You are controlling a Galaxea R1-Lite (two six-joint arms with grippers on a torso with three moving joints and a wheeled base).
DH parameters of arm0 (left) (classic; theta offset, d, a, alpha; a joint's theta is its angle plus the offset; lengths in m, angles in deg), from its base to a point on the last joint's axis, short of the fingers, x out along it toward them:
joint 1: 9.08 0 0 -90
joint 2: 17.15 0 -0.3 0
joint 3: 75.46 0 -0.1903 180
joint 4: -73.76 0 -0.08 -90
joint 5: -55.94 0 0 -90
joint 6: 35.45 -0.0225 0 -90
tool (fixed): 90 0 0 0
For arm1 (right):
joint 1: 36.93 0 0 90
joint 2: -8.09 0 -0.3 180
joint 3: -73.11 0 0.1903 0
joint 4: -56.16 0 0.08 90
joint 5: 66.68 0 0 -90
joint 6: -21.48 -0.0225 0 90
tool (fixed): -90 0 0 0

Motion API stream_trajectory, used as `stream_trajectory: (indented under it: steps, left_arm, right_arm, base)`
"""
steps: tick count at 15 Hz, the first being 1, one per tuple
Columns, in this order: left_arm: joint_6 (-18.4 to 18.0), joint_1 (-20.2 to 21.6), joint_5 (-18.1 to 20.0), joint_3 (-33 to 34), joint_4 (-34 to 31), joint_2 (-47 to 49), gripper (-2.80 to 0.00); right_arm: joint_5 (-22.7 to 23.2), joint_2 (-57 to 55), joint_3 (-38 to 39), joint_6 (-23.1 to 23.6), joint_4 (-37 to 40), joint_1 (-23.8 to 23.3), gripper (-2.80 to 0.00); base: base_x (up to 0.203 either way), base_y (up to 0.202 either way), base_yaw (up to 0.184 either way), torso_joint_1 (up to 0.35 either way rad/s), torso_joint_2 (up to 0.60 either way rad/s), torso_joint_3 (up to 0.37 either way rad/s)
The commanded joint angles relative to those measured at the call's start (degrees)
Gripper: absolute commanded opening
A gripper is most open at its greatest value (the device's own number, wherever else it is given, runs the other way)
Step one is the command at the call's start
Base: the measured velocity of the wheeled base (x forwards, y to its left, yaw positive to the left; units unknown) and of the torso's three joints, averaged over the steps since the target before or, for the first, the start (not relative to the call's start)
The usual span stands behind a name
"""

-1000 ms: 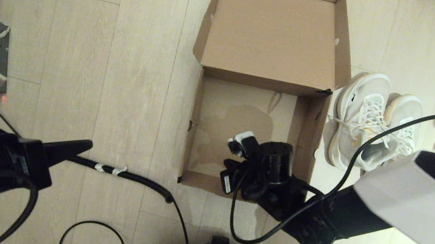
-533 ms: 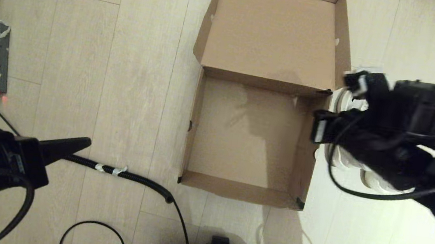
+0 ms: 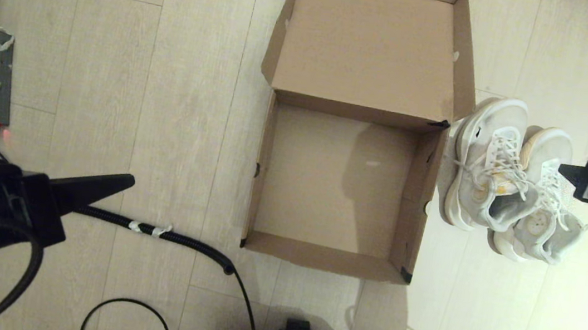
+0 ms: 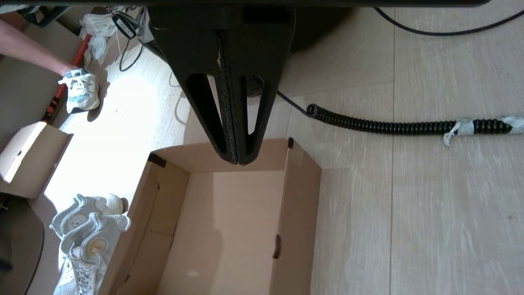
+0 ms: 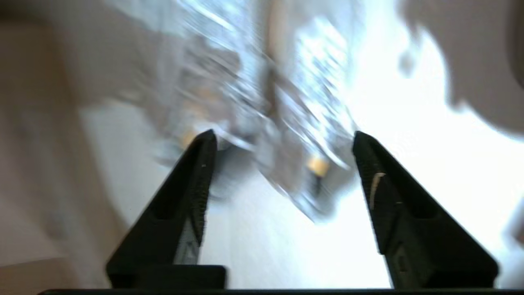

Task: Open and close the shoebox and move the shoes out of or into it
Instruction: Put the shoes into the shoe box

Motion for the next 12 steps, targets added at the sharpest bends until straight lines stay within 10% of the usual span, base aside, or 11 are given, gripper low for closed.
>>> stream_trajectory:
  steps: [1,12]
  left_arm:
    - [0.18,0.07,0.00,-0.24,0.13,-0.08,-2.80]
    - [0.18,0.19,-0.23,0.55,-0.57,-0.98,-2.80]
  right_arm:
    - [-1.02,0.36,-1.23,-0.81,6.80,-2.14,0.00]
    - [10.28,-17.83,9.40,-10.22,-19.21,-6.63,0.00]
  base:
    - [0.000,0.000,0.000,0.000,0.00,0.000]
    - [0.000,0.000,0.000,0.000,0.00,0.000]
